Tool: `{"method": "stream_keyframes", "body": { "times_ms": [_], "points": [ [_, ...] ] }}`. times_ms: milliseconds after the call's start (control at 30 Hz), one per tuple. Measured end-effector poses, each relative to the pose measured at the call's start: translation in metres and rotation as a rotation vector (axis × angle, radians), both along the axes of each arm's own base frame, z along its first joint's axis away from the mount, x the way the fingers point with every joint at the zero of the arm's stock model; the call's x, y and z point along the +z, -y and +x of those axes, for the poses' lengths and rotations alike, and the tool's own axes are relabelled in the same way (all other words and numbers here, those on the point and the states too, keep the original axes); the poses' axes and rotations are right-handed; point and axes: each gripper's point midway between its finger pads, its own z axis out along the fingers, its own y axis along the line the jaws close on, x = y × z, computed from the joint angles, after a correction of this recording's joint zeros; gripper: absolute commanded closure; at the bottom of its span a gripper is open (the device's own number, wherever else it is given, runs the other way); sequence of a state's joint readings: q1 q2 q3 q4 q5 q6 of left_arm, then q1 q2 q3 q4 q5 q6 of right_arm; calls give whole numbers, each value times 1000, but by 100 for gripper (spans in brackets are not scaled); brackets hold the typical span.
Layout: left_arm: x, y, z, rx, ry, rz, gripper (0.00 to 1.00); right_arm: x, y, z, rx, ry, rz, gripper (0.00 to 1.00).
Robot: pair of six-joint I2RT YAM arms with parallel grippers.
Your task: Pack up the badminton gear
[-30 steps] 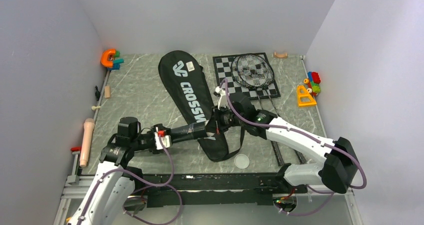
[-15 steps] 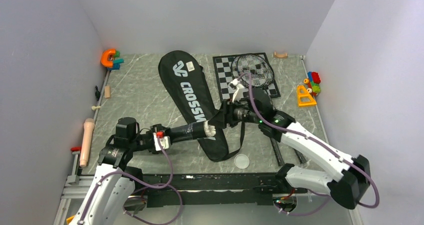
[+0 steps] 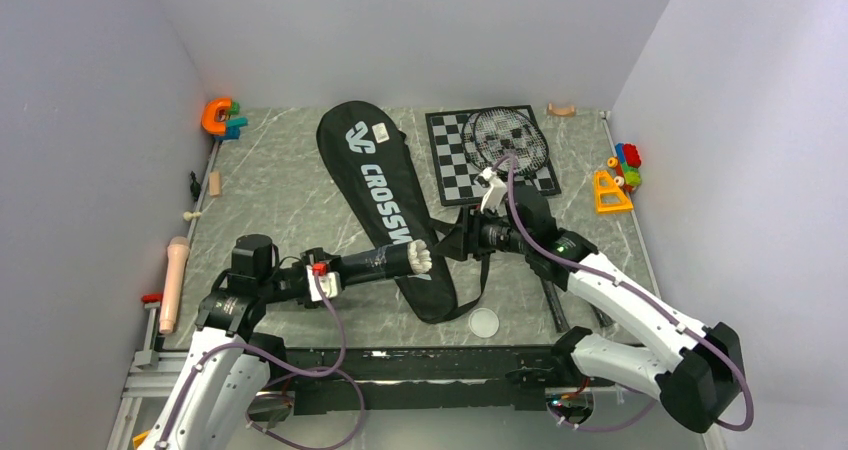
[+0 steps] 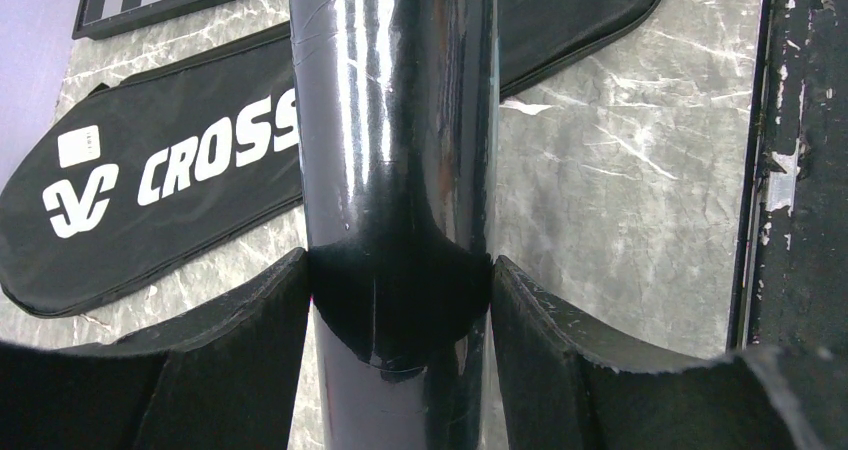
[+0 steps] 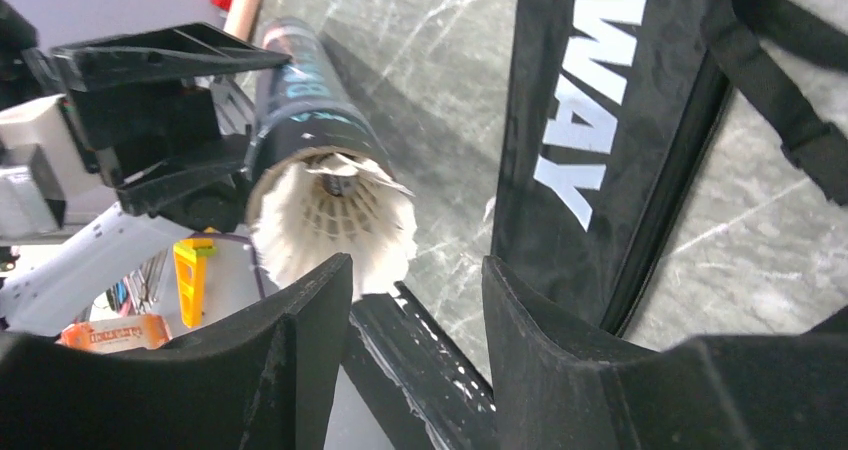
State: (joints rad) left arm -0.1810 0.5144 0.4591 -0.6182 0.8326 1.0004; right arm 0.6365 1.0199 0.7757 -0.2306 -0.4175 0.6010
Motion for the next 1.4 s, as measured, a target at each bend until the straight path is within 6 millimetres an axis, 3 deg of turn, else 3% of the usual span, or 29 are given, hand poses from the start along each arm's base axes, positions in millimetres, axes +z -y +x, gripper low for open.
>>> {"method": "stream_keyframes", "body": {
  "times_ms": [100, 600, 1167, 1267, 1400],
  "points": [
    [0, 0, 0, 0, -1, -1, 100, -14, 3, -3, -8, -36, -20, 46],
    [6, 2, 4, 11, -25, -13, 100, -39, -17, -1, 3, -99, -32, 47],
    [11, 3, 8, 17, -33, -29, 100, -47, -55, 5, 28, -82, -62, 48],
    [11, 4, 7, 16, -35, -30, 100, -54, -61, 4, 36, -94, -66, 44],
    [10, 4, 7, 19, -45, -33, 100, -60, -70, 5, 46, -108, -70, 30]
  ]
}}
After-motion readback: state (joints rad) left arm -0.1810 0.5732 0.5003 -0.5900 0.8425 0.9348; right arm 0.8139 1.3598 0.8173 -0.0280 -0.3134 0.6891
